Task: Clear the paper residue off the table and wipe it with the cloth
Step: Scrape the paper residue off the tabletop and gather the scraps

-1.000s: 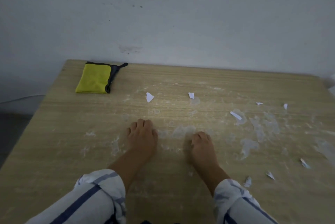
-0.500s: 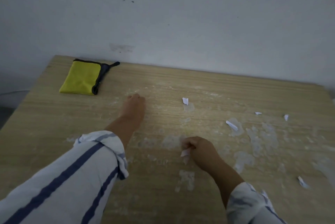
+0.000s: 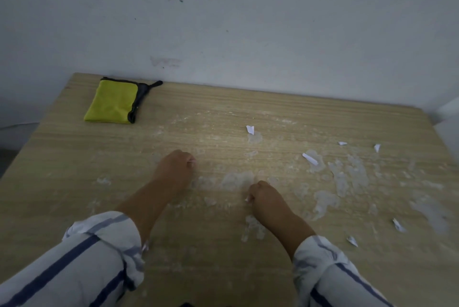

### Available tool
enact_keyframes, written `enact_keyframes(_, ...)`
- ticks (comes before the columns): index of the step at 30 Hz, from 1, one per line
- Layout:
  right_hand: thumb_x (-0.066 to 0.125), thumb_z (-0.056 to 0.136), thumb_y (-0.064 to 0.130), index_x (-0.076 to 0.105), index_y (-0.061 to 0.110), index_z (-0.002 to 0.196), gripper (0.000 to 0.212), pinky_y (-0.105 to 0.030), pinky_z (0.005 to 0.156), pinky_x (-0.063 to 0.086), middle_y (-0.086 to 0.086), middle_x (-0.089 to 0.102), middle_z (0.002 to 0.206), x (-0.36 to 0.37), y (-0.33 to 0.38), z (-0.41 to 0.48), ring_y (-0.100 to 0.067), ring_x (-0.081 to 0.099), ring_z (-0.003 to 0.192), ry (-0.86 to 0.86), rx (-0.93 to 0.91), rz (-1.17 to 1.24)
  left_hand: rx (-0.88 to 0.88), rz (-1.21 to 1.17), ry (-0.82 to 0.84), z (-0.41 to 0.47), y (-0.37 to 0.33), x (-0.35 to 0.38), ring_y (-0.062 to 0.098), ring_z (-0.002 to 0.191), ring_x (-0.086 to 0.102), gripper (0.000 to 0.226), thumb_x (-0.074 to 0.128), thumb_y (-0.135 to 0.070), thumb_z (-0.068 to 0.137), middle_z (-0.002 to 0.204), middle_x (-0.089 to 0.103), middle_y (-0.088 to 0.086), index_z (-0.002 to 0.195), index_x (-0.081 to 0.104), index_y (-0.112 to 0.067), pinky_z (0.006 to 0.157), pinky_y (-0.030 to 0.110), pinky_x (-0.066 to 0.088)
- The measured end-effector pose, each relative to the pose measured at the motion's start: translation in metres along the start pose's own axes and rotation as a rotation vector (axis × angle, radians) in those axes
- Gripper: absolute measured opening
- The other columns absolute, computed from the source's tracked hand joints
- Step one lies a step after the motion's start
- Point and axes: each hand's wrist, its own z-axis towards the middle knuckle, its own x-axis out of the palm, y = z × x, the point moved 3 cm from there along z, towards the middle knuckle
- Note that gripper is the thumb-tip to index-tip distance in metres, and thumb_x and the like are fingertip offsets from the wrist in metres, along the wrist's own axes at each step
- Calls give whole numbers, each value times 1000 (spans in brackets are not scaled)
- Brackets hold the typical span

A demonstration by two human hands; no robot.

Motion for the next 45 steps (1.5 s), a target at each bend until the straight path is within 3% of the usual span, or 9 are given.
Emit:
enact_keyframes(3,48,88,0,61,0,101,18,-31,84,41,-16,51,106,3,1,-6,-30,51,97,-35,36,13,16,-15,46,-20,5,2,21,96,55,25,45,-17,96,108,60,8,105,67,-12,79,24,37)
enact_keyframes(6,50,89,1,61,-4,95,13,-31,79,40,-8,41,84,2,1,-12,-28,48,88,-111,89,121,32,-44,81,-39,9,-1,24,101,56,27,45,-17,96,113,60,10,111,67,-10,83,25,38)
enact_keyframes(9,52,88,4,50,5,86,3,-26,67,32,-8,38,94,0,2,-22,-22,41,73,-250,259,312,65,-42,88,-53,11,-5,24,101,56,27,46,-17,96,111,62,11,110,67,-10,82,25,39)
enact_keyframes(14,54,85,19,53,0,99,24,-31,76,38,-12,44,99,12,15,-25,-29,46,93,-281,363,294,83,-52,101,-68,18,-2,23,100,57,25,46,-17,96,109,62,9,107,68,-12,80,22,35)
enact_keyframes(23,34,95,7,53,-2,108,25,-28,75,37,-17,52,114,12,16,-14,-29,53,99,-257,423,270,128,-12,139,-79,15,11,22,93,55,25,45,-21,97,94,54,4,105,66,-12,75,25,34)
enact_keyframes(29,45,90,10,63,5,85,19,-22,65,36,-15,64,91,20,85,-19,-21,54,75,-124,128,301,139,-39,102,-87,25,-15,22,100,56,24,50,-17,95,105,62,9,109,69,-12,77,20,32)
enact_keyframes(39,49,87,11,64,1,99,22,-30,75,38,-19,62,103,71,191,-26,-31,56,93,31,-117,332,59,31,138,-129,94,-52,22,100,58,26,52,-12,88,107,63,8,108,69,-17,80,22,37)
enact_keyframes(41,51,83,18,63,3,96,24,-27,68,32,-18,58,99,75,193,-28,-29,52,87,9,-115,358,51,21,154,-137,102,-48,23,103,58,27,53,-12,88,107,62,9,111,68,-14,79,18,33)
enact_keyframes(45,57,83,21,60,5,99,23,-27,68,31,-9,46,94,80,200,-36,-24,44,82,9,-153,374,56,-68,190,-152,103,-44,27,109,56,61,33,-38,78,117,58,14,122,60,-5,88,23,37)
